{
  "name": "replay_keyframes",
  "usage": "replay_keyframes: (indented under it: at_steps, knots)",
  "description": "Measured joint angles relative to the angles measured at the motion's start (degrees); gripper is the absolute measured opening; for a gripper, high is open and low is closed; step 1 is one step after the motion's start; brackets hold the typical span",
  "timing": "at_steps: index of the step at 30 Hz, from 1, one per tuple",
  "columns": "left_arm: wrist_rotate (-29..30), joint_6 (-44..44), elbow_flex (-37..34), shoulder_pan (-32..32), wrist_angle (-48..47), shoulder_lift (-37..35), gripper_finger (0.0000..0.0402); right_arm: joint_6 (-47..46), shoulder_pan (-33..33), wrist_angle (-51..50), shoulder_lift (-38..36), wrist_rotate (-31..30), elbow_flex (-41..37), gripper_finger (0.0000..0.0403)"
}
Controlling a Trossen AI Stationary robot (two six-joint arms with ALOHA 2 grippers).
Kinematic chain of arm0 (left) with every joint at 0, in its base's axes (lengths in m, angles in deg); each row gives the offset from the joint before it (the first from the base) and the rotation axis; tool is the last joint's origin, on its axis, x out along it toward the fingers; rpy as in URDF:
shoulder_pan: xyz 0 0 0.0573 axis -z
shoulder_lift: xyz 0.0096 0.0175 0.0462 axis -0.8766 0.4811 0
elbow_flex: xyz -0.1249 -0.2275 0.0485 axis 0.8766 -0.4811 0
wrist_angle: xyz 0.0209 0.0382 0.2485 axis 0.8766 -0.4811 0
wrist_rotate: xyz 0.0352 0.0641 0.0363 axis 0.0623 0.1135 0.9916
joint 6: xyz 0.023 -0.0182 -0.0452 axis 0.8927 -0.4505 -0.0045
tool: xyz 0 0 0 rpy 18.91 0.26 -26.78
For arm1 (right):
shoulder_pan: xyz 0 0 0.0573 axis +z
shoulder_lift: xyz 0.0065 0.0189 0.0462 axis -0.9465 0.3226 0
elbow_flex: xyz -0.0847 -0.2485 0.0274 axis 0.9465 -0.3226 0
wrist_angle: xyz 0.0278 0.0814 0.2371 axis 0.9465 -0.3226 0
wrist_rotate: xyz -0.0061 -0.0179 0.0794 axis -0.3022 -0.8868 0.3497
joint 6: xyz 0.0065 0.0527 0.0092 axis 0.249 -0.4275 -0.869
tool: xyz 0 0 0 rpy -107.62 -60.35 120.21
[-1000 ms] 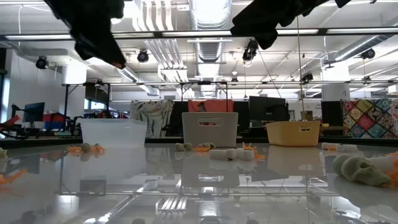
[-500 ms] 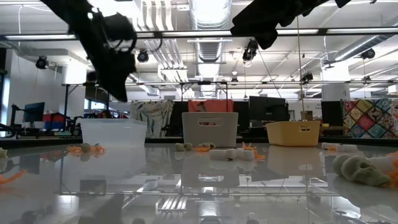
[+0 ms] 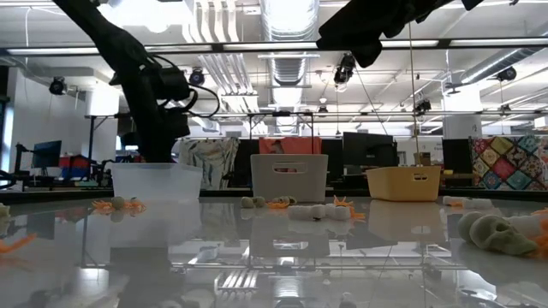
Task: Sort Halloween decoration
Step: Put the orange spider toy into the transparent white bin
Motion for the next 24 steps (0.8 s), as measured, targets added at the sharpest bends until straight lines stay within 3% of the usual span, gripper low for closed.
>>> replay_keyframes:
  at_steps: [8, 18, 24]
  knots:
    - [1.6, 0.4, 0.0, 0.0, 0.1, 0.2, 0.0082, 0.0, 0.0, 0.0, 0.0, 0.0, 0.0, 0.0109]
    - [1.6, 1.0, 0.0, 0.0, 0.0, 0.2, 0.015, 0.0, 0.0, 0.0, 0.0, -0.1, 0.0, 0.0109]
    - [1.6, 1.2, 0.0, 1.0, -0.3, -1.3, 0.0164, -2.9, 0.0, 0.0, 0.0, -1.1, 0.0, 0.0109]
